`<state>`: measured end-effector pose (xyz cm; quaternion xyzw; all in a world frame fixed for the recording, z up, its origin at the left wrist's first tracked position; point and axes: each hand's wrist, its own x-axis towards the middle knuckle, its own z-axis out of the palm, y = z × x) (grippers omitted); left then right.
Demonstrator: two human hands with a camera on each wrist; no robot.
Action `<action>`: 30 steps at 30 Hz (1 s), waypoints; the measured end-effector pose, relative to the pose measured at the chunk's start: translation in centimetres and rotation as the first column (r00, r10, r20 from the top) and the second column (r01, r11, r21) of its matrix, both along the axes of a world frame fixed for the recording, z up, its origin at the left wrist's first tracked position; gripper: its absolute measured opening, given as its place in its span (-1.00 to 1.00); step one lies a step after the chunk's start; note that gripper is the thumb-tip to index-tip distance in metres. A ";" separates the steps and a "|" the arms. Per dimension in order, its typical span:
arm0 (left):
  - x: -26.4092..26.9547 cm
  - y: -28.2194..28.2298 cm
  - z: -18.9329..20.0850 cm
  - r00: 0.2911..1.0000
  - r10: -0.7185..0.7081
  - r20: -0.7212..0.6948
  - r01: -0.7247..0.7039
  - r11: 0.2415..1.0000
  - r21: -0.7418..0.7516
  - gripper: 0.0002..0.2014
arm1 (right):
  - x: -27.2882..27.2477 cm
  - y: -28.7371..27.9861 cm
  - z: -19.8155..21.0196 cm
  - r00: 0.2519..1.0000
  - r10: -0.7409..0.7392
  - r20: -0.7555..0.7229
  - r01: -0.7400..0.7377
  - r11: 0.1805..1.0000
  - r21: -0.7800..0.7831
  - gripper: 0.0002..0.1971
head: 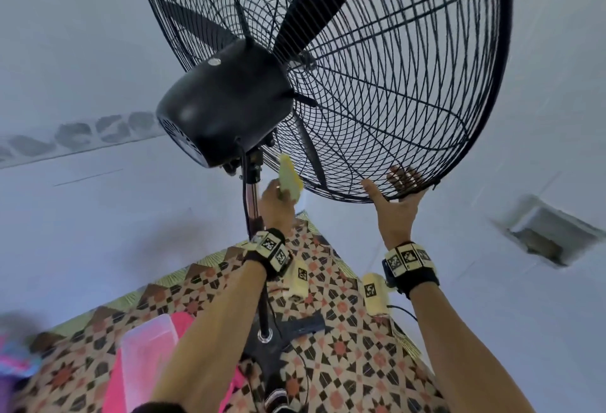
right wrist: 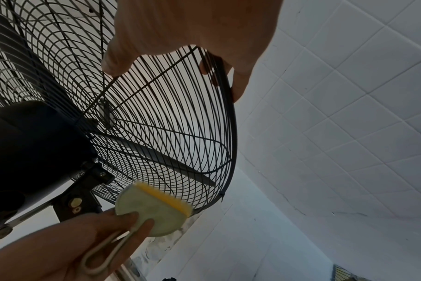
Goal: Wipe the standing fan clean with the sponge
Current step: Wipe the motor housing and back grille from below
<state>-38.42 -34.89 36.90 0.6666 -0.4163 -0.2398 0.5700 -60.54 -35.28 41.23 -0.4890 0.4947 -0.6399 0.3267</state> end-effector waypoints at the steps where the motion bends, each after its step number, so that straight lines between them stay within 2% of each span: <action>1: -0.5 0.7 -0.5 0.998 -0.063 0.013 0.063 0.998 -0.013 -0.70 | 0.0 0.0 0.0 1.000 -0.005 0.002 0.005 1.000 0.002 0.27; 3: -0.2 2.3 -1.0 0.982 -0.188 0.021 0.189 0.982 -0.027 -0.71 | 0.1 0.2 0.0 1.000 -0.013 -0.004 0.013 1.000 0.001 0.21; 4: 0.4 2.5 -1.1 0.979 -0.202 0.026 0.203 0.979 -0.023 -0.70 | 0.1 0.2 0.1 1.000 -0.016 -0.010 0.016 1.000 -0.002 0.16; 7: 2.4 0.7 -0.5 0.996 -0.021 -0.087 0.019 0.999 -0.027 -0.68 | 0.3 0.1 0.2 1.000 -0.014 -0.015 0.014 1.000 -0.007 0.12; 9: 2.5 -0.4 0.2 0.992 0.066 -0.109 -0.068 0.998 -0.010 -0.69 | 0.3 0.1 0.3 1.000 -0.004 -0.014 0.004 1.000 -0.014 0.11; 14: -0.9 1.6 -0.3 0.985 -0.171 -0.012 0.170 0.985 -0.043 -0.80 | 0.1 -0.3 0.0 1.000 -0.012 0.004 0.012 1.000 -0.017 0.22; 16: 0.0 2.1 -0.2 0.981 -0.193 0.000 0.193 0.980 -0.042 -0.77 | 0.2 -0.4 -0.2 1.000 -0.007 0.003 0.007 1.000 -0.005 0.24; 17: 0.8 1.7 -0.3 0.986 -0.165 0.009 0.165 0.986 -0.022 -0.75 | 0.2 -0.3 -0.2 1.000 -0.002 0.006 0.002 1.000 -0.001 0.24; 20: 3.2 -0.1 0.1 0.999 0.048 -0.014 -0.047 0.997 0.054 -0.73 | 0.4 -0.1 0.2 1.000 0.008 -0.006 -0.008 1.000 -0.001 0.20; 22: 2.5 -0.8 0.5 0.996 0.080 -0.048 -0.078 0.996 0.050 -0.76 | 0.3 0.0 0.4 1.000 0.008 -0.021 -0.008 1.000 0.002 0.15; 24: 0.3 -0.5 0.8 0.998 0.006 -0.060 -0.005 1.000 0.016 -0.75 | 0.2 0.0 0.3 1.000 0.000 -0.014 0.000 1.000 0.001 0.16; 27: -2.1 1.9 -0.4 0.987 -0.139 -0.074 0.135 0.989 -0.064 -0.71 | 0.0 -0.1 -0.1 1.000 0.007 0.012 -0.007 1.000 -0.001 0.31; 30: -1.5 3.4 -0.9 0.988 -0.152 -0.031 0.148 0.985 -0.092 -0.70 | 0.2 -0.3 -0.2 1.000 0.013 -0.003 -0.013 1.000 0.001 0.33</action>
